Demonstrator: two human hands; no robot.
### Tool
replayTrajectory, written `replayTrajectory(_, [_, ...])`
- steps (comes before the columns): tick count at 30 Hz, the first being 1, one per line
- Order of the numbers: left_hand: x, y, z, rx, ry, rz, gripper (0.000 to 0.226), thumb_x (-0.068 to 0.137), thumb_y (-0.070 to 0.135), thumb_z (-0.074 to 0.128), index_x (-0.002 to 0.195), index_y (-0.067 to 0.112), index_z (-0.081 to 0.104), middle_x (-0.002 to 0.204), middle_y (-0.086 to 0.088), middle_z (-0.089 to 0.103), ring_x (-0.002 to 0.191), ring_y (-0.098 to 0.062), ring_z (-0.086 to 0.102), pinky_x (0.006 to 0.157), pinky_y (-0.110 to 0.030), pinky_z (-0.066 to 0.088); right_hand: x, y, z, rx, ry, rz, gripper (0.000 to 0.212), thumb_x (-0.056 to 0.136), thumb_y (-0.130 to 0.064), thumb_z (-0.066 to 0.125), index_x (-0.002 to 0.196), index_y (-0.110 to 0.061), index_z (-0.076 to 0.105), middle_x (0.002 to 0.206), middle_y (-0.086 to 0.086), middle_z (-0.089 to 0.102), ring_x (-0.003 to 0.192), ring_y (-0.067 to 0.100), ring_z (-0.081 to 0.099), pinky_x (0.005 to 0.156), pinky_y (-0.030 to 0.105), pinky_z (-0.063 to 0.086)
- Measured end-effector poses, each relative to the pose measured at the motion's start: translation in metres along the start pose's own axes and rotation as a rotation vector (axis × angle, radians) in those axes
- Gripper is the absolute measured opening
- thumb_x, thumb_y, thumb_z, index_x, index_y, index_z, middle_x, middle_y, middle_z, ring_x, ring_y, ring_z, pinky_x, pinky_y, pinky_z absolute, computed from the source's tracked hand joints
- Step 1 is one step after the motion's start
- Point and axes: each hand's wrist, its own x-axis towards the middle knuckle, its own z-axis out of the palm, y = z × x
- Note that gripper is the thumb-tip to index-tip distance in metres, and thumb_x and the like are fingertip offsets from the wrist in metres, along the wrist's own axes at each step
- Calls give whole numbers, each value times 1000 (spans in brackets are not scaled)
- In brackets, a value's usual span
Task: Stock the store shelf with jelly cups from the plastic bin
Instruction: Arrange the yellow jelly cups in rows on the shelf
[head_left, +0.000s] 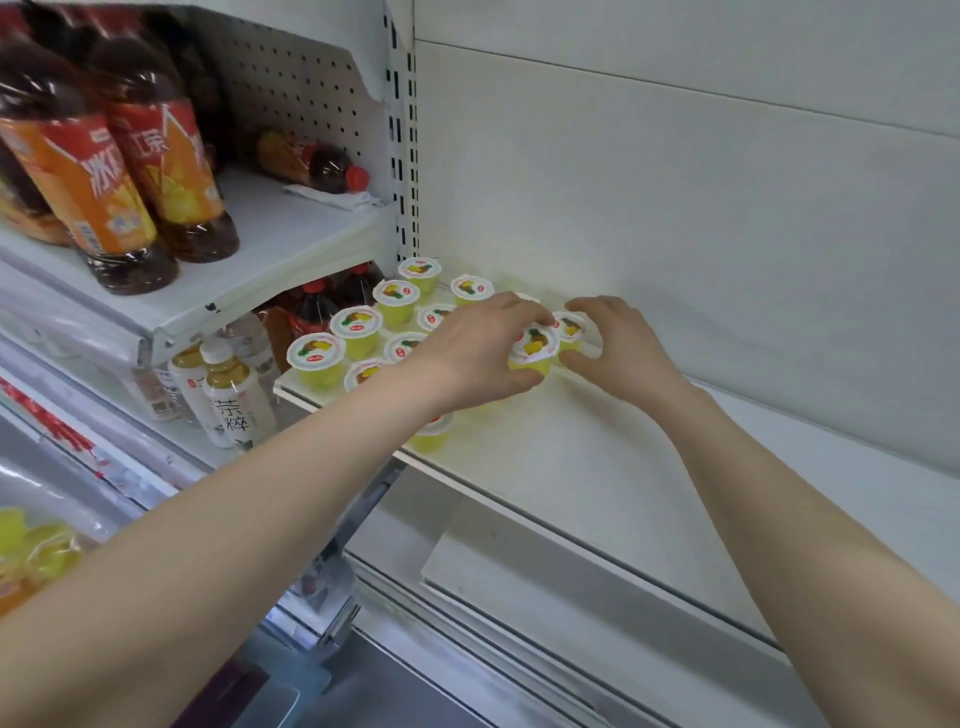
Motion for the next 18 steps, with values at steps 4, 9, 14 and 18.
replayTrajectory(4, [11,8,13,119,-92,59,54,81,39,67,131,25,52,119,2,57,109,-19,55,85,-34,44,-11,8,-9,-128,91,-26,51,92,-44,57,137,-23,50,138,5,51,127,30,45,101,43,36])
replayTrajectory(9, [16,10,29,236,-147,78,53,81,43,66,129,26,53,115,3,59,111,-23,52,86,-35,44,-19,18,-9,-282,167,-62,44,97,-38,53,135,-16,53,127,8,59,122,33,48,92,43,38])
replayTrajectory(14, [20,8,30,259,-141,98,52,82,44,65,129,25,52,115,2,60,110,-22,49,87,-35,43,-21,20,-9,-346,190,-75,51,94,-45,38,131,-14,55,120,8,62,114,34,54,87,45,43])
replayTrajectory(18, [21,5,32,264,-143,119,56,81,48,66,131,26,51,116,3,59,111,-21,46,88,-33,41,-21,17,-14,-356,202,-73,54,93,-46,35,131,-13,55,118,10,63,112,35,55,87,46,43])
